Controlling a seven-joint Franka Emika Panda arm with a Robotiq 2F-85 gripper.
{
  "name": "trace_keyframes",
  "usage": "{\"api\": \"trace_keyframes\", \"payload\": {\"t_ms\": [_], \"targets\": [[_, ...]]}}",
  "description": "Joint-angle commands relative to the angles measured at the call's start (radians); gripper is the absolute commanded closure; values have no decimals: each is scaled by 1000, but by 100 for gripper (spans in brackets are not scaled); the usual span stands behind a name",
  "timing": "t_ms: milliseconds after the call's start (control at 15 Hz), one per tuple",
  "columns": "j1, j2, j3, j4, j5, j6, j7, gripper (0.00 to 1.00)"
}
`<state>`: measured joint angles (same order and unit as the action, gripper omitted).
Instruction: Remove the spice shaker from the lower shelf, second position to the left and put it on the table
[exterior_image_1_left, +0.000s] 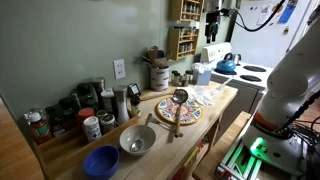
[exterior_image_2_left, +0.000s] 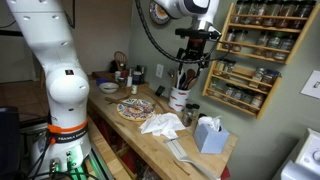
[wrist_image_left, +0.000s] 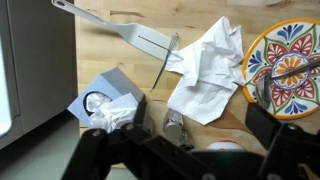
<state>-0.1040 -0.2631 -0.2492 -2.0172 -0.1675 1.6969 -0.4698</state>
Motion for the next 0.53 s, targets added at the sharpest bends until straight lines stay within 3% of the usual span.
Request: {"api": "trace_keyframes", "payload": {"t_ms": [0, 267, 467], "targets": [[-10, 1, 9, 2, 3, -1, -2, 0], [-11, 7, 10, 3, 1, 4, 12, 0], [-9, 80, -10, 72, 147, -5, 59, 0]]}}
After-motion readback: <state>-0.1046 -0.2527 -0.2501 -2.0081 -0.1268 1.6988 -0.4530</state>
